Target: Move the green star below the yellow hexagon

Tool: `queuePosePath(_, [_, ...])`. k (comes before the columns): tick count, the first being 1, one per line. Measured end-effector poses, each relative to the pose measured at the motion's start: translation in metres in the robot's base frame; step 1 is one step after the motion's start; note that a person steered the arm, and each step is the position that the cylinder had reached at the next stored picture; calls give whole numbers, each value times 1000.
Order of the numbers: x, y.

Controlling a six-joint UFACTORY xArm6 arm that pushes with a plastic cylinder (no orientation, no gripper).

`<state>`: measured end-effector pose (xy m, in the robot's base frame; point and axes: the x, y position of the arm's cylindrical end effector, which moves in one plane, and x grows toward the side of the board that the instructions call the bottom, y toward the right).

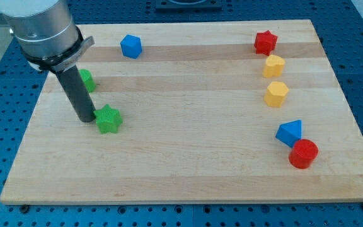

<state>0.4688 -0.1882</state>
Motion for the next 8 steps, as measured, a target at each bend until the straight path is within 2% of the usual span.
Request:
queuePosePath(3, [10, 10])
queuePosePath(5, [10, 85])
queuePosePath(6, [15, 72])
queuePosePath(7, [37, 72])
queuePosePath(8, [37, 73])
